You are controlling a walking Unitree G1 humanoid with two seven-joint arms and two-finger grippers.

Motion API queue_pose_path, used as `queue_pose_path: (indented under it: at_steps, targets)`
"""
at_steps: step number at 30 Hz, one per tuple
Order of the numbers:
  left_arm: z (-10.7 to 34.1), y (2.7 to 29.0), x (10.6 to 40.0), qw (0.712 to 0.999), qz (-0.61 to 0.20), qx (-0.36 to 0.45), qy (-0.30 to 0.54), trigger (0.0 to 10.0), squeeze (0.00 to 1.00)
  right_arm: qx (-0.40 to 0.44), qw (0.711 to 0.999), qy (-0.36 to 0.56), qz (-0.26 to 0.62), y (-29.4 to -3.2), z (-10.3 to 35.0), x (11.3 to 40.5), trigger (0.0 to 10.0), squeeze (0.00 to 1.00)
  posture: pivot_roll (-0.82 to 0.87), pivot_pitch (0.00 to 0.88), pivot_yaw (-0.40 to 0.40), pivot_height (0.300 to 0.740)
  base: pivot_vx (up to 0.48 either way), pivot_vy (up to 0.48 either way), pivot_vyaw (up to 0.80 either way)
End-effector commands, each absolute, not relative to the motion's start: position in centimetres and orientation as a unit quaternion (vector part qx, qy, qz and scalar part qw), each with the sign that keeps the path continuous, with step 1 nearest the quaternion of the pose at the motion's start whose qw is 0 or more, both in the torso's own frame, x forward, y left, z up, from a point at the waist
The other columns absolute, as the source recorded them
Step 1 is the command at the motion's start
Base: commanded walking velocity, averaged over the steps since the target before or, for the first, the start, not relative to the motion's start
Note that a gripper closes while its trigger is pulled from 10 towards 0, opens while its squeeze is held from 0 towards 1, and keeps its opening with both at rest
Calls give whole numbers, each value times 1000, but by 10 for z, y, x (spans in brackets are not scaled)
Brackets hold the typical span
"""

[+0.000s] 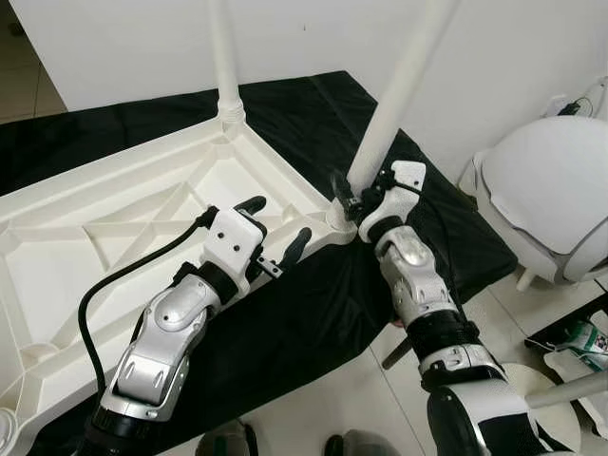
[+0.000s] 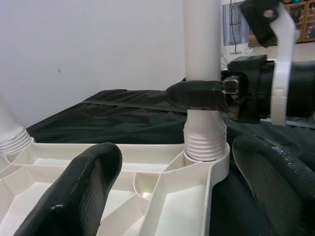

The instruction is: Building children table

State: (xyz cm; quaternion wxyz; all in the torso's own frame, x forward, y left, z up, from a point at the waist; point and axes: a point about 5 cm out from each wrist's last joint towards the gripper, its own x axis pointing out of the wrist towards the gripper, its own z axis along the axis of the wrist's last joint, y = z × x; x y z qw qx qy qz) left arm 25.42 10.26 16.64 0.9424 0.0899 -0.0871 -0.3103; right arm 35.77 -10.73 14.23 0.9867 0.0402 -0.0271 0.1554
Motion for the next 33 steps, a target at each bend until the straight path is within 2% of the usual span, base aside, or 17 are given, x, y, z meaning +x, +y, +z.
queue_pose_path:
  at_steps: [1, 13, 18, 28, 33]
  targets:
    - [166, 100, 251, 935, -331, 93, -82, 10000, 0, 43, 985, 118, 115, -125, 88, 347, 10000, 0, 1, 62, 24, 740, 0, 0, 0]
    - [166, 98, 250, 936, -329, 92, -82, 10000, 0, 38, 982, 136, 129, -125, 97, 355, 10000, 0, -2, 64, 19, 740, 0, 0, 0]
    - [165, 97, 250, 936, -330, 90, -82, 10000, 0, -8, 984, 111, 137, -122, 102, 357, 10000, 0, -2, 66, 14, 740, 0, 0, 0]
    - [165, 98, 249, 938, -323, 90, -82, 10000, 0, -50, 980, 113, 158, -113, 71, 328, 10000, 0, 5, 68, 5, 740, 0, 0, 0]
    - [165, 98, 249, 938, -325, 90, -81, 10000, 0, -48, 980, 125, 147, -118, 62, 323, 10000, 0, -3, 70, 9, 740, 0, 0, 0]
